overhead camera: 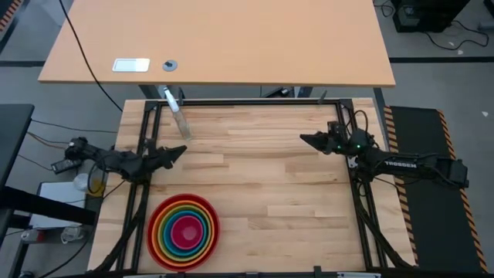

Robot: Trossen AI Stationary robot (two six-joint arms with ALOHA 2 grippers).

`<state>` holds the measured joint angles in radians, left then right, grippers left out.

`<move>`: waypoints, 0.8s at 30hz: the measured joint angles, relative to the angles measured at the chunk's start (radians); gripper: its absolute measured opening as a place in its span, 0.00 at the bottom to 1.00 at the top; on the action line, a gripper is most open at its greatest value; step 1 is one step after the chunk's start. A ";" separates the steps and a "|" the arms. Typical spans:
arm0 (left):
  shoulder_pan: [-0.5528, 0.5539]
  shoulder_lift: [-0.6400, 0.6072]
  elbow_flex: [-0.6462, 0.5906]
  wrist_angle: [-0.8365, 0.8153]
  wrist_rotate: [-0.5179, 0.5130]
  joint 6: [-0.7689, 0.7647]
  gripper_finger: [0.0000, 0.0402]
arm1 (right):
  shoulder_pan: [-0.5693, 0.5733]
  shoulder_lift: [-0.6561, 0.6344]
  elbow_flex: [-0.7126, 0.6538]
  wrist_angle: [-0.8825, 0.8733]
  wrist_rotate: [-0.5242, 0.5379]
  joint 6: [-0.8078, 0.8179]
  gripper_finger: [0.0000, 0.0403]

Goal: Nest bowls inside each other
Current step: Return to Home Position

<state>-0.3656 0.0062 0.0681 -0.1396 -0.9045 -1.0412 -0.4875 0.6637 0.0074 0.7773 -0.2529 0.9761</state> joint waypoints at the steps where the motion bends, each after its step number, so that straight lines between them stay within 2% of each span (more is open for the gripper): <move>1: 0.000 0.007 -0.008 0.039 -0.002 0.026 0.28 | 0.000 -0.001 0.000 0.033 -0.017 0.001 0.26; 5: 0.004 0.004 -0.029 0.105 -0.033 0.048 0.28 | 0.000 -0.007 0.001 0.140 -0.053 0.014 0.22; 8: 0.005 0.007 -0.040 0.137 -0.041 0.047 0.28 | 0.000 -0.012 0.001 0.150 -0.059 -0.006 0.21; 13: 0.005 0.007 -0.042 0.137 -0.111 0.062 0.28 | -0.001 -0.012 0.001 0.069 -0.058 -0.061 0.21; 17: 0.004 0.007 -0.042 0.136 -0.092 0.104 0.28 | -0.001 -0.011 0.001 -0.063 -0.059 -0.176 0.21; 20: 0.004 0.007 -0.042 0.136 -0.079 0.266 0.28 | -0.001 -0.011 0.001 -0.152 -0.031 -0.340 0.21; 24: 0.004 0.007 -0.042 0.135 -0.080 0.796 0.28 | -0.001 -0.010 0.001 -0.215 0.007 -0.556 0.21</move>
<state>-0.3618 0.0128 0.0257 -0.0042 -0.9844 -0.2449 -0.4881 0.6541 0.0086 0.5624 -0.2457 0.4200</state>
